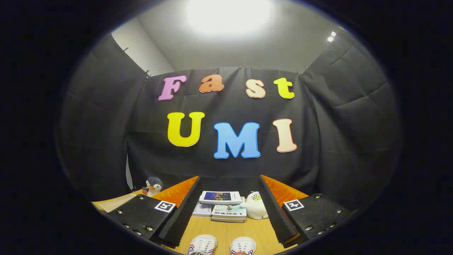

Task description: Open the storage box then place both shoes into the box .Put the left shoe in first, then the right shoe, with the right side of both shoes facing outward in a uniform manner.

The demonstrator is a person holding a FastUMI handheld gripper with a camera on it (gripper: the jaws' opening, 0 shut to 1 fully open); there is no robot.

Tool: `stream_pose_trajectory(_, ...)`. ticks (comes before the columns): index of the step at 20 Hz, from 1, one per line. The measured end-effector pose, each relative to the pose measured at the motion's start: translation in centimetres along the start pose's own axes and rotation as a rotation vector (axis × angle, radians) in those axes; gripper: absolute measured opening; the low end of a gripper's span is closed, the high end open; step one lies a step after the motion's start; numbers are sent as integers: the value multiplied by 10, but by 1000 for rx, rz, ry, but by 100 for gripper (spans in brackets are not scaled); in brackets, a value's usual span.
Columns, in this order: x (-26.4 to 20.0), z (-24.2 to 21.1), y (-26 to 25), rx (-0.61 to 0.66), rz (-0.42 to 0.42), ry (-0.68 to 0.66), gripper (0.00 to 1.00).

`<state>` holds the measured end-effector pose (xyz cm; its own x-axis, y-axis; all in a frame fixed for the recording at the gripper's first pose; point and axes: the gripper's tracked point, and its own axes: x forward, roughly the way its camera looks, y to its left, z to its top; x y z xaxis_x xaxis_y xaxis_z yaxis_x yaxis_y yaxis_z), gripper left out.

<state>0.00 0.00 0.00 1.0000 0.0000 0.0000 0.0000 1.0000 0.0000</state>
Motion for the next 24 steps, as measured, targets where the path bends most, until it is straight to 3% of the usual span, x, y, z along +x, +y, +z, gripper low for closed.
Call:
stream_pose_trajectory(18, -13, -6, 2, 8, 11, 5, 95)
stream_pose_trajectory(24, -18, -19, 14, 174, 61, 60, 96)
